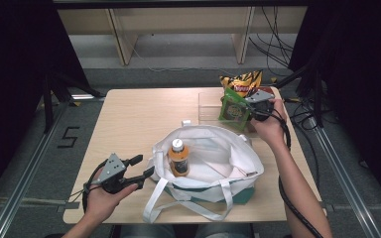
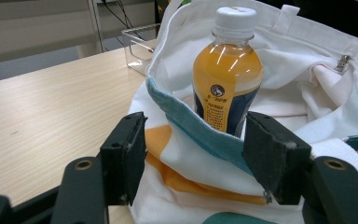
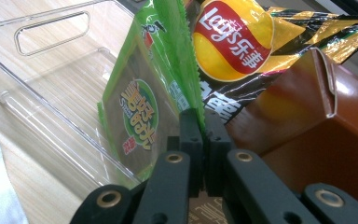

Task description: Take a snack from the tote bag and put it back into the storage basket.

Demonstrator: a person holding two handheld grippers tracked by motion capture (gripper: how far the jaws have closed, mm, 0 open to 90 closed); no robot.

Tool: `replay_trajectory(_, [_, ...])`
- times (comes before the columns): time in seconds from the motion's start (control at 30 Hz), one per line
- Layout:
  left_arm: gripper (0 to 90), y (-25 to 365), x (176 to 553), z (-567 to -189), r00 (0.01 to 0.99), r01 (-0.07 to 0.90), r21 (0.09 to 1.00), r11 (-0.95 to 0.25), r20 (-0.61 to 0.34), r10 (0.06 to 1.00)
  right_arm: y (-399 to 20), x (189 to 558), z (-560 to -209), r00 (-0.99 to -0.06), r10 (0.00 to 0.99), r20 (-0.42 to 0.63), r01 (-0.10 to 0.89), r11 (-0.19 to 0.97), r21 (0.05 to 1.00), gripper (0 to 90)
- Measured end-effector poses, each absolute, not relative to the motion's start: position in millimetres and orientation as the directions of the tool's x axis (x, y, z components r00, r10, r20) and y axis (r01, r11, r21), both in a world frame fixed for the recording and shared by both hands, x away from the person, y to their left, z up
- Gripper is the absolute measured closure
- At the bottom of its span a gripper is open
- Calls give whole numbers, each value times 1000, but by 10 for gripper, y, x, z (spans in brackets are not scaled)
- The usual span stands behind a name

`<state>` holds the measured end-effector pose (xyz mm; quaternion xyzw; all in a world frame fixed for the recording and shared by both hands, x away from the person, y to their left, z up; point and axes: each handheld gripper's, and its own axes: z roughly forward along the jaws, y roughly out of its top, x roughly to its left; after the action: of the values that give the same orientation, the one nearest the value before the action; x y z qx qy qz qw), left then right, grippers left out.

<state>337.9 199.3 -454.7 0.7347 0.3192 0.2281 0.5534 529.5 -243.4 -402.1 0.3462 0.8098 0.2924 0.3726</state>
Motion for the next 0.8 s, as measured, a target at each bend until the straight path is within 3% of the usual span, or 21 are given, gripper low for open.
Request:
replay_trajectory(0.4, [387, 1992, 3377, -4544, 693, 213, 959, -185, -15, 721, -2463, 5278, -4053, -476, 790, -385, 352, 573, 740, 888])
replay_trajectory(0.8, [387, 1987, 3377, -4544, 694, 212, 959, -186, -14, 720, -2440, 5223, -3990, -438, 834, -335, 358, 503, 786, 775])
